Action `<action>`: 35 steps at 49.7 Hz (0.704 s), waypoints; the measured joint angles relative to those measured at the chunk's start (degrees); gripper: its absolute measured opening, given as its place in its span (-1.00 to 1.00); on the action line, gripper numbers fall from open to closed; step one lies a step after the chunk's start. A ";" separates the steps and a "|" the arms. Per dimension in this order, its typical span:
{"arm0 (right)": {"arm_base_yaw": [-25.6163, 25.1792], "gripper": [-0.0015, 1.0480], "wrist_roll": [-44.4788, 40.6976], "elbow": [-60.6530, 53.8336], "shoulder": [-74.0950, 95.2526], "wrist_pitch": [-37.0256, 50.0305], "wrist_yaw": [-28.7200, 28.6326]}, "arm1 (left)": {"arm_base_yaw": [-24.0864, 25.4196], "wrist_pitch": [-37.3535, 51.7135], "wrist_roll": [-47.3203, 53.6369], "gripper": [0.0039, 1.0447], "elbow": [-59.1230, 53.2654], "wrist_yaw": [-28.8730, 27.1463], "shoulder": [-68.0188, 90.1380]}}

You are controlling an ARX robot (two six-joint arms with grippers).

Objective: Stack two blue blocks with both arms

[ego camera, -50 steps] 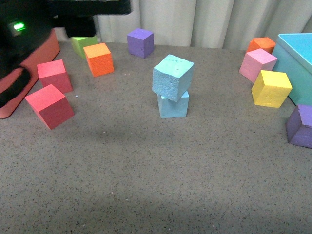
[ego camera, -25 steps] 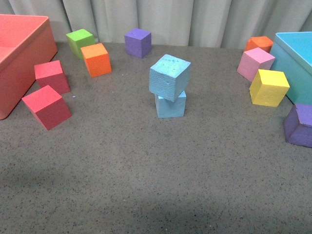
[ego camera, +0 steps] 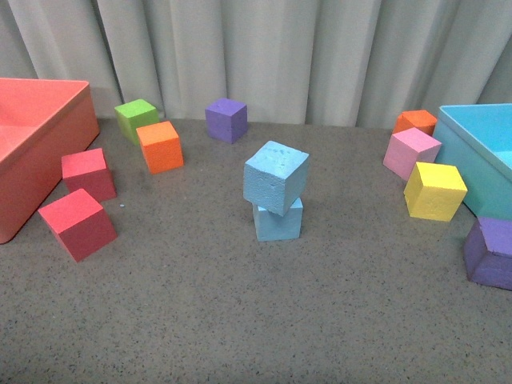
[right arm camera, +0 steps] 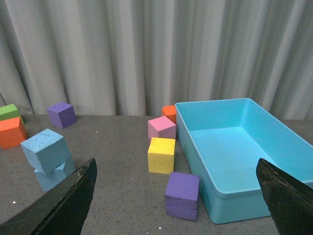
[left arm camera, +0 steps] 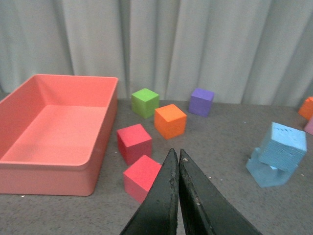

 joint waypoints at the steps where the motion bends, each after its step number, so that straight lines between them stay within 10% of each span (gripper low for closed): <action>1: 0.00 0.81 0.00 0.00 0.00 0.00 0.02 | 0.26 -0.74 -0.02 -0.93 0.00 0.02 -0.83; 35: 0.00 0.81 0.00 0.00 0.00 0.00 0.00 | 0.57 -22.16 0.00 -0.93 -0.04 0.31 -23.45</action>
